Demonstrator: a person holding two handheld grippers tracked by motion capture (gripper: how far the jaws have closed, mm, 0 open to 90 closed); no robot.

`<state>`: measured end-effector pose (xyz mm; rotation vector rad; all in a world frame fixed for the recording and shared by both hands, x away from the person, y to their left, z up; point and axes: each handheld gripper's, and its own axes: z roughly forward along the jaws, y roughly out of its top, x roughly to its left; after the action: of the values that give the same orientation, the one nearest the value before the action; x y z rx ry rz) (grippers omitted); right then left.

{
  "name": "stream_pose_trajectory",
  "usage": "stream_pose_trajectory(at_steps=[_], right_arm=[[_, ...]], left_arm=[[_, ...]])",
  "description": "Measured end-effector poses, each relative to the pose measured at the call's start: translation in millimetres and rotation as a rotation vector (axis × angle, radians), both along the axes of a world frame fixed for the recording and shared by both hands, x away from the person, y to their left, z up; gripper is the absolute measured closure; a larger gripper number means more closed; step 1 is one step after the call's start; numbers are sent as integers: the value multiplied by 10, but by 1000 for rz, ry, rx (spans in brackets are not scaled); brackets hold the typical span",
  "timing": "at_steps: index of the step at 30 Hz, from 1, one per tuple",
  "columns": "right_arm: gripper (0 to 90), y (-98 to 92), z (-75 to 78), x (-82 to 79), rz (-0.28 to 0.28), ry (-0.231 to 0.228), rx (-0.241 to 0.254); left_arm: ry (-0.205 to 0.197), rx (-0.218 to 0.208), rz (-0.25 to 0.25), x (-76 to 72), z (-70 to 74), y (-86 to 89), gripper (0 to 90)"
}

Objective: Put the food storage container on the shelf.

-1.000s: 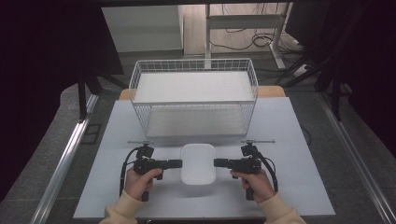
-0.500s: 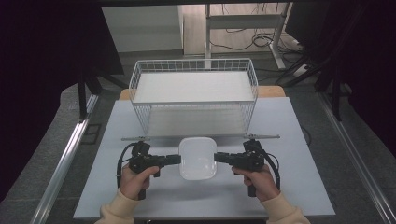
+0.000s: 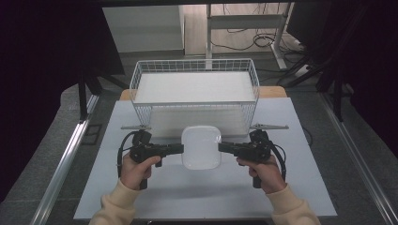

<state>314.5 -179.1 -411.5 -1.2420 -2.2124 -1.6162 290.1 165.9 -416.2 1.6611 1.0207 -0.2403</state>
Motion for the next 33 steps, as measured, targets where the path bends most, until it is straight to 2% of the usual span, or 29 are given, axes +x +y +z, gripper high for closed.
stream_pose_trajectory(at_steps=[11,18,33], right_arm=[[779,62,339,111,12,-80,-9],[779,67,489,172,9,-110,-5],[777,82,765,322,3,-147,-16]], left_arm=[[-57,7,15,80,295,48,813],[-95,22,16,147,490,41,813],[-115,20,18,326,728,48,812]])
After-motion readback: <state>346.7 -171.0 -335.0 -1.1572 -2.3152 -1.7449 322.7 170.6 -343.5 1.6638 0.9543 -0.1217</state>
